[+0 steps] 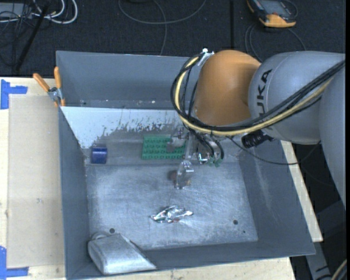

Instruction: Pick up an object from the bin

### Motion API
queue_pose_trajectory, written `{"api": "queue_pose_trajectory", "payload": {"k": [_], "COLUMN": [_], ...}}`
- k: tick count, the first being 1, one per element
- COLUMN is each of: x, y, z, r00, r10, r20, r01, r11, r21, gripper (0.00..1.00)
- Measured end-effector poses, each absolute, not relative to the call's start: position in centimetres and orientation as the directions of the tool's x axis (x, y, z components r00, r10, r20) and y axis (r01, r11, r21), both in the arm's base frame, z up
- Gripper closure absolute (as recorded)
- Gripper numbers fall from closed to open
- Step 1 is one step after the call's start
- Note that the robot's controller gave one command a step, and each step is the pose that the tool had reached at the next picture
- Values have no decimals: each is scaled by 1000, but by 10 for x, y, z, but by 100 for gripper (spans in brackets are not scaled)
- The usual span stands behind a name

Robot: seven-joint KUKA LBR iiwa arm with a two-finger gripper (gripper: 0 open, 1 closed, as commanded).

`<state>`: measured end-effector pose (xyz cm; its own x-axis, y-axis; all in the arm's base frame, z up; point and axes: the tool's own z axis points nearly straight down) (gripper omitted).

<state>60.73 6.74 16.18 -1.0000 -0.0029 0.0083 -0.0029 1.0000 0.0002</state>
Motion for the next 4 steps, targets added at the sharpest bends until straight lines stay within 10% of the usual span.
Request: {"api": "queue_pose_trajectory", "payload": {"k": [1, 2, 3, 4], "x": [550, 476, 480, 473], "y": [67, 65, 57, 50], "z": [70, 148, 78, 75], "r00": [-994, -999, -740, -745], "r10": [106, -39, -672, -667], "r20": [-5, -7, -36, -1], "r01": [106, -39, -672, -667], "r11": [994, 999, 741, 745], "r21": [3, 1, -17, -9], "gripper": [0, 0, 0, 100]}}
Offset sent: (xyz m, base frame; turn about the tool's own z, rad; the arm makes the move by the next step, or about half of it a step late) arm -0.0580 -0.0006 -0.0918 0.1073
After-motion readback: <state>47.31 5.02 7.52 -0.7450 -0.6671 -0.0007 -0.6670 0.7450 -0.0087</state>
